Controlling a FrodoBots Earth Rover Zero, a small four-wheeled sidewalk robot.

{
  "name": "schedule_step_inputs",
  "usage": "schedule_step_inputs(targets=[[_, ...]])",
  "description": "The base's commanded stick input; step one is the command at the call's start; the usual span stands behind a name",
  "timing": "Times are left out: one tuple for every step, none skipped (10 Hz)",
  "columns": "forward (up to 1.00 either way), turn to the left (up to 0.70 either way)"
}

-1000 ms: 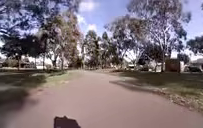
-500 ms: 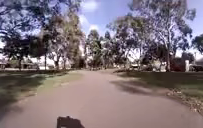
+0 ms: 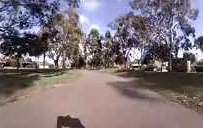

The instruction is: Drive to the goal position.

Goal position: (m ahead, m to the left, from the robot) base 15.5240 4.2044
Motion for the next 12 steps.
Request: schedule_step_inputs(targets=[[1.00, 0.00], [1.00, 0.00], [1.00, 0.00], [1.00, 0.00], [1.00, 0.00], [1.00, 0.00], [1.00, 0.00], [1.00, 0.00], [1.00, 0.00], [1.00, 0.00], [1.00, 0.00], [1.00, 0.00]])
